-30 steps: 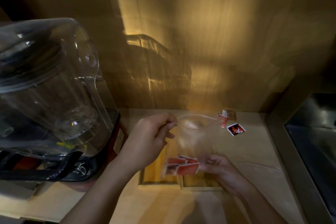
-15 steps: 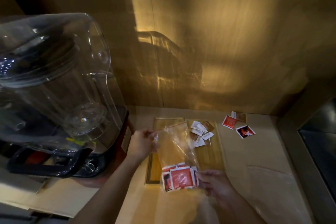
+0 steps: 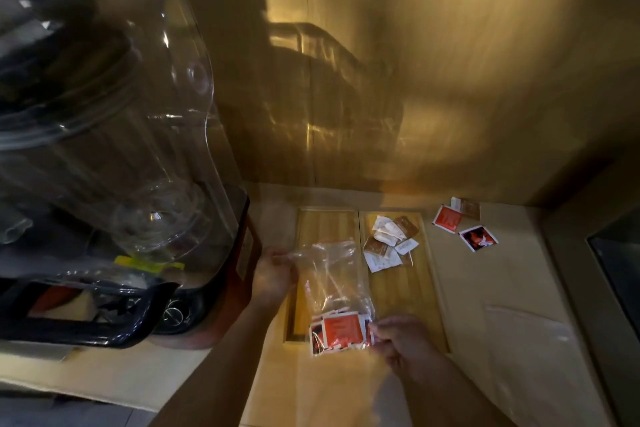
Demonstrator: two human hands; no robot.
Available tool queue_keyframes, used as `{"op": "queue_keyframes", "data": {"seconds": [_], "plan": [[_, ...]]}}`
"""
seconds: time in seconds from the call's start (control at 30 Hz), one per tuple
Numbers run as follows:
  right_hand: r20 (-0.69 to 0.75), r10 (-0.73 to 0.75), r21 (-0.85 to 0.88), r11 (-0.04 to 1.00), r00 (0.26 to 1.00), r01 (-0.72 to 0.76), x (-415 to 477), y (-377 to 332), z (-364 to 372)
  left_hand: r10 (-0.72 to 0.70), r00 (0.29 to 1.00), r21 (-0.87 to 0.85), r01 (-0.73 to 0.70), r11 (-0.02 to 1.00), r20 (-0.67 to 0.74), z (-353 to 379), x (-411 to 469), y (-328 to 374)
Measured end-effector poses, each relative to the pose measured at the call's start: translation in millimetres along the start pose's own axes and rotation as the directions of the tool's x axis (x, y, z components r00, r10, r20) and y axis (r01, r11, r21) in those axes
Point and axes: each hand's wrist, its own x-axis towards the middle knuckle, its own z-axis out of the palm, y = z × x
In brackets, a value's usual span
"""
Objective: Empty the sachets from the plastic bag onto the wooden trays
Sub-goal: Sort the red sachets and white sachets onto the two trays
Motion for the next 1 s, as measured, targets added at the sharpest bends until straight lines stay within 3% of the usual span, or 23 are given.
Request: {"op": "queue_keyframes", "data": {"seconds": [0.07,0.17,0.23,0.3,0.37,0.43,0.6,0.77,1.0], "plan": [[0.001,0.006,0.022,1.000,1.000,-0.006,-1,-2,2,-0.007,1.000,0.166,0.003,0.986,0.020,0,-2,-4],[0.003,0.024,0.009,1.000,1.000,-0.024,-2,-5,5,0.041,0.996,0.545,-0.078,0.835,0.080,-1,-20,-13],[-0.016,0.016,-0.046,0.999,1.000,-0.016,-1,-5,6,0.002,0.996,0.616,-0.054,0.786,0.084,-3,-36,-21],[-0.013,0.014,-0.053,0.998,1.000,-0.014,-1,-4,7,-0.143,0.985,0.657,0.042,0.753,0.100,-5,-51,-30],[0.005,0.016,-0.034,0.999,1.000,-0.016,0,-3,7,-0.316,0.937,0.609,0.166,0.775,0.147,-7,-61,-38],[0.029,0.019,-0.016,1.000,0.999,-0.019,0,-3,7,-0.378,0.906,0.500,0.242,0.831,0.190,-7,-67,-46],[0.041,0.017,-0.020,1.000,0.999,-0.016,-1,-4,7,-0.332,0.897,0.161,0.296,0.941,0.290,-9,-70,-57],[0.001,0.004,-0.131,0.991,1.000,-0.004,-4,-12,14,-0.288,0.932,0.011,0.293,0.956,0.220,-9,-70,-51],[0.034,-0.111,-0.079,0.990,0.993,0.113,-16,-53,25,-0.184,0.972,-0.221,0.214,0.952,0.146,-12,-63,-5]]}}
